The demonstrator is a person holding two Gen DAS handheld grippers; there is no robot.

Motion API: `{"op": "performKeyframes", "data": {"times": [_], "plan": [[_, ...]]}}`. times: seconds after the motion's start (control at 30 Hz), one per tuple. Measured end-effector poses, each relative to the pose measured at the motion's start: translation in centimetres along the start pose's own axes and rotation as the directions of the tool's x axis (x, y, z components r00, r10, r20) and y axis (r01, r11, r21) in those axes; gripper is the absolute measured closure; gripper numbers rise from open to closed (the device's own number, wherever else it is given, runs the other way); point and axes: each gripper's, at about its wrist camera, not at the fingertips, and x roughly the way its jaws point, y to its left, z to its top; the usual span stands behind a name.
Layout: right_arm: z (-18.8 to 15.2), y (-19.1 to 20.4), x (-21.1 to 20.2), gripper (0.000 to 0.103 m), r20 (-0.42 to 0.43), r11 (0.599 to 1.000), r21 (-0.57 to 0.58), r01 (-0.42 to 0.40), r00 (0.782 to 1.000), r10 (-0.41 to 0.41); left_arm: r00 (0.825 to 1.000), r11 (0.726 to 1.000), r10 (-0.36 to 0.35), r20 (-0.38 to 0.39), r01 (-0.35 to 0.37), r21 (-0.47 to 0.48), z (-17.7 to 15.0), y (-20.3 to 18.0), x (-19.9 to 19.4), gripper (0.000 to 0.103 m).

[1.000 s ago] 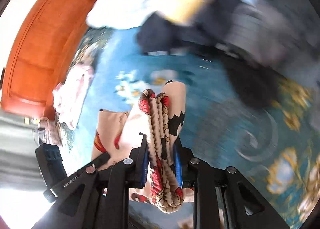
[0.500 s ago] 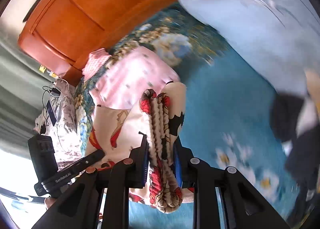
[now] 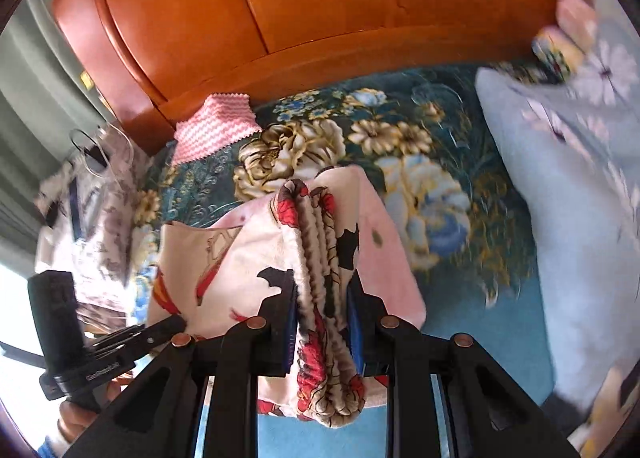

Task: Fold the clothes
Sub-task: 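Lift and carry the folded pants with both grippers toward the pink blanket, then lower the pants onto the folded pink blanket and open both grippers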

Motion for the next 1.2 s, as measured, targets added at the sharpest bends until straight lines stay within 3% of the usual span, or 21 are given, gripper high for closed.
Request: {"op": "performKeyframes", "data": {"times": [0.23, 0.53, 0.67, 0.8, 0.93, 1.0, 1.07, 1.2], "plan": [[3.2, 1.8, 4.1, 0.080, -0.017, 0.993, -0.080, 0.088, 0.996, -0.090, 0.999, 0.998, 0.054, 0.005, -0.054, -0.034, 1.3, 1.9, 1.8, 0.084], [2.4, 2.1, 8.2, 0.079, -0.039, 0.989, -0.077, 0.124, 0.991, -0.127, 0.997, 0.997, 0.062, -0.037, -0.063, -0.042, 1.5, 3.7, 2.3, 0.080], [2.3, 2.3, 8.5, 0.071, -0.025, 0.986, -0.101, 0.131, 0.991, -0.134, 0.996, 0.995, 0.089, -0.025, -0.090, -0.051, 1.7, 3.7, 1.0, 0.074], [2.8, 1.5, 7.4, 0.057, 0.025, 0.986, -0.089, 0.140, 0.990, -0.138, 0.986, 0.987, 0.158, 0.050, -0.160, 0.026, 2.3, 1.8, -0.6, 0.074], [2.3, 1.8, 6.7, 0.057, 0.055, 0.994, -0.057, 0.090, 0.995, -0.087, 0.988, 0.983, 0.095, 0.125, -0.113, 0.146, 2.4, -1.7, -1.9, 0.073], [1.1, 3.0, 7.3, 0.057, 0.029, 0.993, -0.103, 0.048, 0.999, -0.046, 0.991, 0.971, 0.068, 0.112, -0.092, 0.221, 2.1, -3.1, -1.3, 0.074], [-0.4, 3.9, 8.0, 0.057, 0.009, 0.990, -0.138, 0.016, 1.000, -0.015, 0.992, 0.965, 0.099, 0.080, -0.115, 0.235, 1.6, -2.7, 0.2, 0.073], [-2.0, 2.7, 10.0, 0.057, -0.027, 0.995, -0.090, 0.038, 0.999, -0.041, 0.984, 0.960, 0.177, 0.007, -0.174, 0.219, 0.7, -0.4, 3.3, 0.074]]}}
